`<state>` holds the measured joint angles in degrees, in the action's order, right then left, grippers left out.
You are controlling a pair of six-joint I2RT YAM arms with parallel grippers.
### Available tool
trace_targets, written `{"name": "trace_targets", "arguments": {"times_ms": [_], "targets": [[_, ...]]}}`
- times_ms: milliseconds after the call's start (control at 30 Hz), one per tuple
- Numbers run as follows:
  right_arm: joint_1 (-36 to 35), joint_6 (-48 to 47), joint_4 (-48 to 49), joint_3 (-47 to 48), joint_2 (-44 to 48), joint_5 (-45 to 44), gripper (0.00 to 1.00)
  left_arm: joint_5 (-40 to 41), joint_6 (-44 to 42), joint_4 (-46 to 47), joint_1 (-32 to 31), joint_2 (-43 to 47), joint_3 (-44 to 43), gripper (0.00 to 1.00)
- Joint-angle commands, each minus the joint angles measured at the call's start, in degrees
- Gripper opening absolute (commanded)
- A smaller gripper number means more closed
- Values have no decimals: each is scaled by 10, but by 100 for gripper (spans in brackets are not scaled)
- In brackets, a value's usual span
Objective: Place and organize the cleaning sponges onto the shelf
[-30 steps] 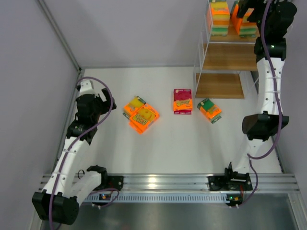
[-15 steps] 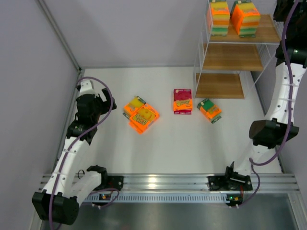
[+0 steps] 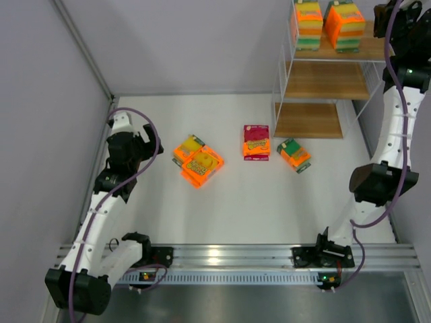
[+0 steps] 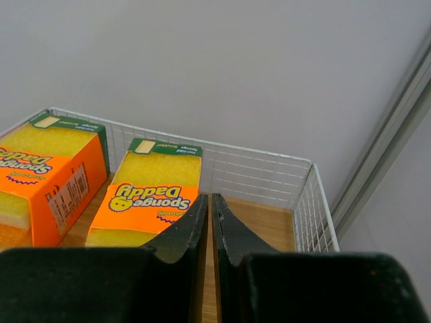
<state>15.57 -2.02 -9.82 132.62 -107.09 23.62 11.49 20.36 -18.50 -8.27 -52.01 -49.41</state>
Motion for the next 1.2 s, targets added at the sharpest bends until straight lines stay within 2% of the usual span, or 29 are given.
{"name": "trace_targets", "arguments": {"times_ms": [0, 767, 833, 900, 1067, 1167], "targets": [[6, -24, 11, 1, -13, -1, 8, 11, -11, 8, 4, -6, -12, 98], [3, -10, 20, 23, -94, 21, 11, 1, -21, 9, 4, -67, -32, 98], [-5, -13, 17, 24, -94, 13, 18, 1, -23, 9, 4, -69, -32, 98], [-9, -17, 9, 24, -93, 8, 20, 1, -23, 9, 4, -69, -32, 98], [-26, -34, 0, 26, -95, -8, 46, 0, -24, 9, 4, -63, -32, 98], [-27, -25, 0, 26, -95, -5, 52, -1, -23, 9, 4, -60, -31, 98]]}}
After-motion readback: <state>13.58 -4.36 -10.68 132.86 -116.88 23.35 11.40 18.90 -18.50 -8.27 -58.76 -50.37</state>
